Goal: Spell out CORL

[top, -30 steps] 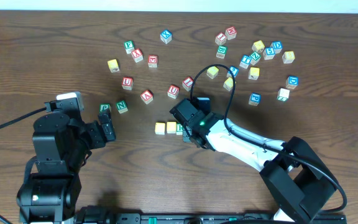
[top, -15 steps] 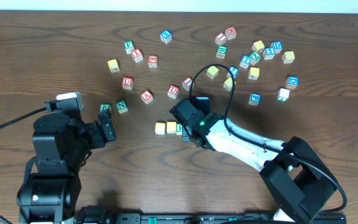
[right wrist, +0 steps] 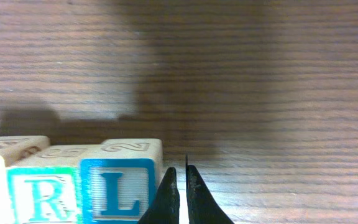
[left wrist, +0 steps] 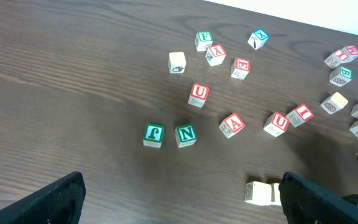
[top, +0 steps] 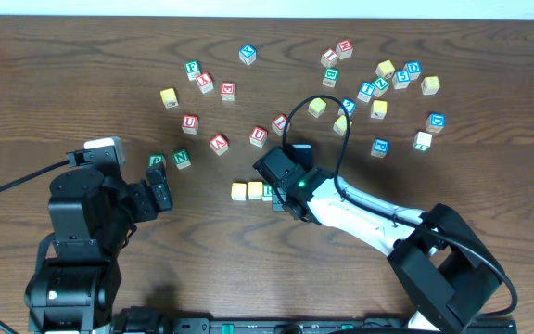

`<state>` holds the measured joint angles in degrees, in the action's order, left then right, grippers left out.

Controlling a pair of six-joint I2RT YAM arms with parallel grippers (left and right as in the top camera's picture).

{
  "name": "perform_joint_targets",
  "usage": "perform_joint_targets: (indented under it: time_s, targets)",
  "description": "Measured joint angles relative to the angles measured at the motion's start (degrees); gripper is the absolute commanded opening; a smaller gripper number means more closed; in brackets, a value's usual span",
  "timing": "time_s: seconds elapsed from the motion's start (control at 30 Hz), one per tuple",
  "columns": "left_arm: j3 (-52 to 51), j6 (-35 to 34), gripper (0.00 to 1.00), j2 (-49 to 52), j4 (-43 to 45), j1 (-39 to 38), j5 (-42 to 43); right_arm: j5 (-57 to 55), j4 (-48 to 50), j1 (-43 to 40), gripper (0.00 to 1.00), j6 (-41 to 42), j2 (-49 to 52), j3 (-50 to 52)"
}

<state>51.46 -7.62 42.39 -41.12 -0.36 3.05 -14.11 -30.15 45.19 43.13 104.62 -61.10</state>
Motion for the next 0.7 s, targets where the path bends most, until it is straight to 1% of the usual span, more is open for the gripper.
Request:
perform_joint_targets:
  time_s: [0.33,0.57,0.7]
  targets:
    - [0.0,0.0,0.98,0.0,0.0,-0.02,0.0,-5.79,-3.21,-0.63,0.01,1.16,0.0,0.0]
    - [0.0,0.0,0.98,0.0,0.0,0.0,0.0,-6.67,-4.52,-7.13,0.01,1.31,0.0,-0.02]
    - [0.0,0.0,0.98,0.0,0.0,0.0,0.0,-5.77,-4.59,-11.17,0.01,-0.98,0.0,-0.52]
